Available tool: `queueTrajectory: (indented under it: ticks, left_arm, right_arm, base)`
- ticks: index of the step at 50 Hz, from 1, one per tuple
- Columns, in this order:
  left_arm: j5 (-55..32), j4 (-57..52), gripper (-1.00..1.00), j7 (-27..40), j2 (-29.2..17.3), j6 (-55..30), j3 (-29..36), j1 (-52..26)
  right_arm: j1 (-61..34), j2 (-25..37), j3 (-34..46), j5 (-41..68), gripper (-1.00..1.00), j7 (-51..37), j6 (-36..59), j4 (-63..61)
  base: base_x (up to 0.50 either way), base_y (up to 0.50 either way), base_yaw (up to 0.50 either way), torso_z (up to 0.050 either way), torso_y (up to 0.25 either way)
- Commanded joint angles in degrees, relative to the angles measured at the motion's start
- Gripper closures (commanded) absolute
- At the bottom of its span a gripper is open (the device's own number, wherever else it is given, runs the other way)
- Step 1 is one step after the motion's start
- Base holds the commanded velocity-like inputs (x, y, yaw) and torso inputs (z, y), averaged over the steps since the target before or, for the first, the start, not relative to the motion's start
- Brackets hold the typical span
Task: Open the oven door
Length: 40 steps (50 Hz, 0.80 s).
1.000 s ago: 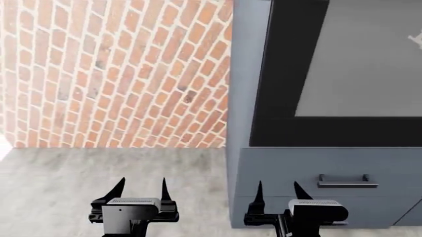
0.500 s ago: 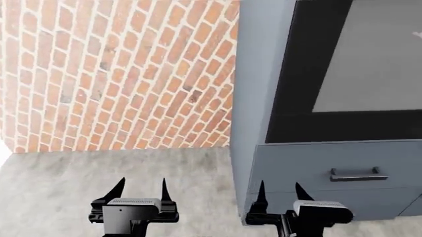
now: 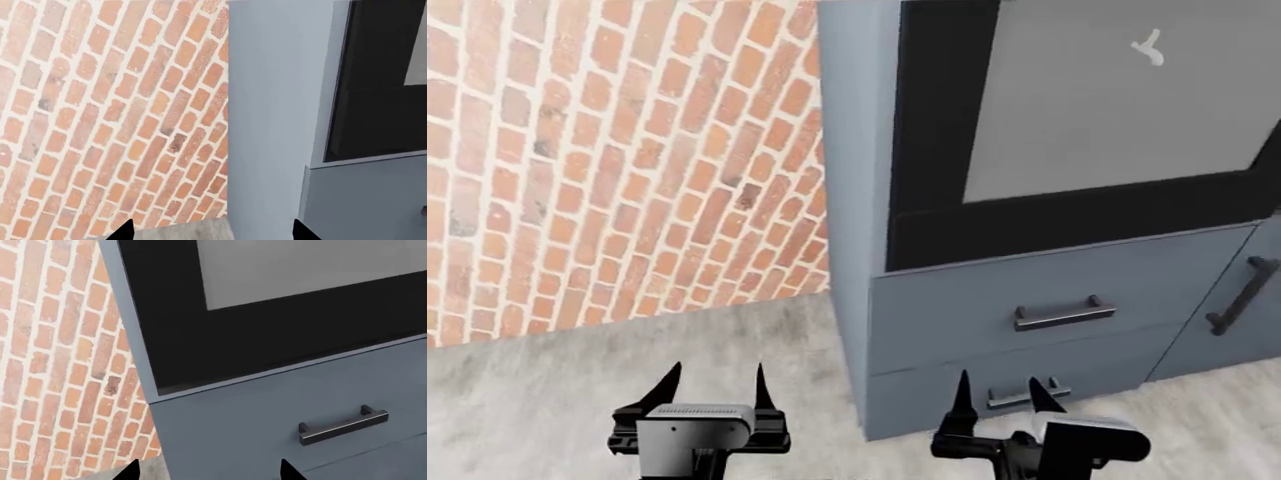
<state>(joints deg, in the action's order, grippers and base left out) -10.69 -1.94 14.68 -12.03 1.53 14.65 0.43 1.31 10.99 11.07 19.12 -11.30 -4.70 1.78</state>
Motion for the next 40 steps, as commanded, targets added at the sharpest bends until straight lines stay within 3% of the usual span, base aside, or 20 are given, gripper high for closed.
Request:
queueTrajectory:
  ticks: [1, 26, 30, 40]
  left_arm:
    - [0.01, 0.22, -1.00, 0.35, -0.14, 0.29, 0.41, 0.04]
    - [-0.40, -0.09, -1.00, 0.92, -0.69, 0.02, 1.08, -0.18]
    - [-0.46, -0.10, -1.00, 1.03, -0.78, 0.07, 1.19, -0.14]
    - [-0.58, 0.37, -1.00, 1.24, -0.94, 0.38, 1.52, -0.28]
  right_arm:
    - [0.33, 0.13, -0.18, 0.97, -1.00, 0.08, -0.86, 0.63]
    - [-0.10, 0.55, 0.47, 1.41, -1.00, -0.57, -0.93, 0.78]
    - [-0.23, 0.64, 0.63, 0.98, -1.00, -1.38, -0.27, 0.70]
    - [-0.31, 0.84, 0.95, 0.61, -1.00, -1.78, -0.55, 1.19]
  base:
    - [-0.08, 0.02, -0.50, 0.000, 0.000]
    - [-0.08, 0.02, -0.50, 0.000, 0.000]
    - [0.00, 0.00, 0.00, 0.000, 0.000]
    - [0.21, 0.46, 0.00, 0.000, 0.000]
